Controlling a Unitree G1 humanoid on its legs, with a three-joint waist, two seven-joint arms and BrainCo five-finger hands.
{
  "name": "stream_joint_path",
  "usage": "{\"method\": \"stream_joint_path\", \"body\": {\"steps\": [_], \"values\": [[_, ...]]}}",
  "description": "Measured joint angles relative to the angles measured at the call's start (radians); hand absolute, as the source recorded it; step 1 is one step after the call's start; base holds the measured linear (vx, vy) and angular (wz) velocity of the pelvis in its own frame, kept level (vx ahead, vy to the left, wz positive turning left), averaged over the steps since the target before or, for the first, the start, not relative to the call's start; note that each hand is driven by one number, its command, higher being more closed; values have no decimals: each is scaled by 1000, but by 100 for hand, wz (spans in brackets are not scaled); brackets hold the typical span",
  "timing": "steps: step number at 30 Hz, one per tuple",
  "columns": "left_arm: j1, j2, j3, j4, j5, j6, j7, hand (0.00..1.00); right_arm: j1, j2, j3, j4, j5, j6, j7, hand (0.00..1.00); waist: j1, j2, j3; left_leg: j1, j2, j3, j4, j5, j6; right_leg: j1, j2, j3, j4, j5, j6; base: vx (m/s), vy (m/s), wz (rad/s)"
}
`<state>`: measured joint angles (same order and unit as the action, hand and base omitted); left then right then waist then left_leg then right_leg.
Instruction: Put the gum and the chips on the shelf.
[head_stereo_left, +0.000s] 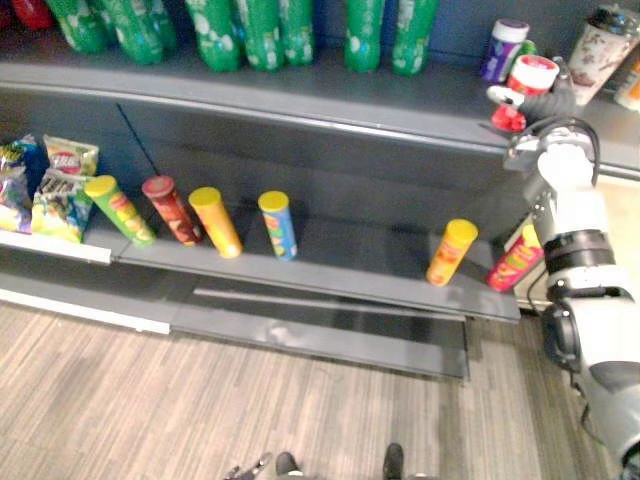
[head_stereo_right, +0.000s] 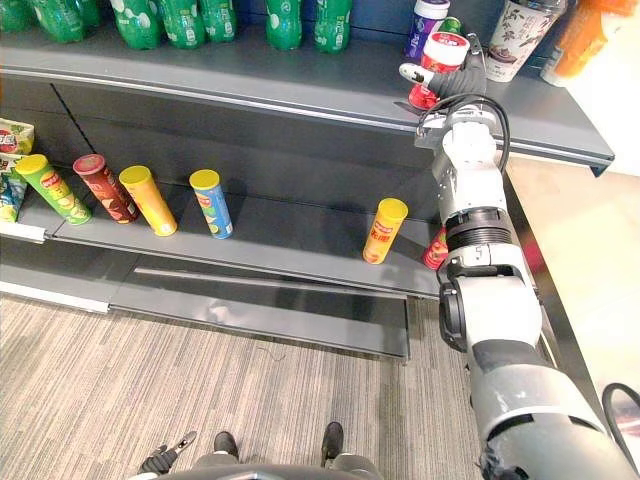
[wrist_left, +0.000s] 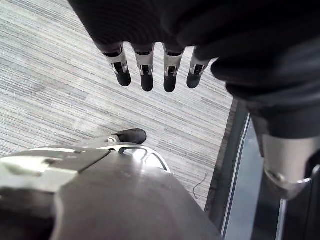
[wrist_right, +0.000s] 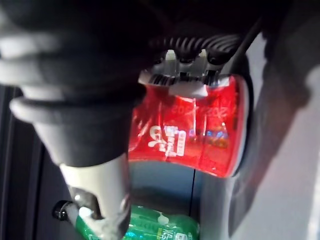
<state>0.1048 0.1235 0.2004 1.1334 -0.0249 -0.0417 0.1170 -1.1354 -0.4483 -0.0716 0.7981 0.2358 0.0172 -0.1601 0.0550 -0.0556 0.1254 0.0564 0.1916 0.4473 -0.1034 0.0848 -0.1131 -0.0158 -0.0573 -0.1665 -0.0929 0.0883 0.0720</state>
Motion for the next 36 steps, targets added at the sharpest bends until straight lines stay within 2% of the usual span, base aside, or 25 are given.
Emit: {"method": "stream_joint_path", "body": {"steps": [8,11,15,20,24,26,28,30,33,34,36], "values": [[0,1,1,-1,0,0,1,0,0,0,-3,-1,0,0,-12,0,-1,-4,2,6,3,6,0,0,0,2,3,6,0,1,0,0,0,-1],[1,1,1,-2,5,0,8,0,0,-1,-31,-48,-2,-2,-43,0,-2,-4,2,7,4,6,0,0,0,3,5,6,-1,0,0,0,0,0],[11,1,3,-22,8,-1,17,0,5,-40,-51,-190,-37,-25,-86,0,-8,-6,3,7,4,4,0,-1,-1,9,5,2,-9,2,0,0,0,1],[15,1,8,-22,19,-1,28,0,122,-48,-124,-451,-83,-96,-127,0,-17,-8,2,19,4,-1,0,-2,-2,25,4,-7,-10,2,0,5,1,4],[15,-3,33,-23,48,-1,30,0,324,-31,-189,-685,-123,-133,-151,0,-23,-12,1,17,3,-6,0,-2,-2,25,2,-12,-10,-4,4,11,4,4],[19,-3,42,-23,48,-1,32,0,515,42,-242,-855,-122,-163,-158,0,-29,-14,0,17,3,-10,0,-2,-2,24,2,-14,-10,-5,3,0,0,0],[21,-3,45,-23,48,-1,33,0,613,70,-245,-924,-122,-168,-156,0,-32,-15,-1,17,3,-11,0,-2,-3,24,2,-14,-10,-5,3,0,0,0],[27,-3,65,-23,50,-1,33,0,772,119,-245,-1029,-129,-172,-114,0,-41,-17,-2,17,2,-13,0,-3,-4,25,1,-15,-10,-6,2,13,3,2],[52,-13,112,-23,73,-2,32,0,1017,228,-226,-1134,-156,-207,-43,0,-65,-28,-27,11,1,-14,0,-6,-7,20,1,-17,-10,-8,-1,41,4,0],[62,-12,125,-23,79,-3,33,0,1114,273,-195,-1155,-156,-220,-24,0,-72,-32,-36,9,1,-16,0,-8,-8,18,0,-17,-10,-9,-2,57,3,1],[69,-13,120,-22,86,-4,32,0,1253,313,-115,-1147,-156,-232,10,0,-83,-36,-41,9,-1,-16,0,-17,-18,18,-1,-16,-10,-9,-3,50,8,-1]]}}
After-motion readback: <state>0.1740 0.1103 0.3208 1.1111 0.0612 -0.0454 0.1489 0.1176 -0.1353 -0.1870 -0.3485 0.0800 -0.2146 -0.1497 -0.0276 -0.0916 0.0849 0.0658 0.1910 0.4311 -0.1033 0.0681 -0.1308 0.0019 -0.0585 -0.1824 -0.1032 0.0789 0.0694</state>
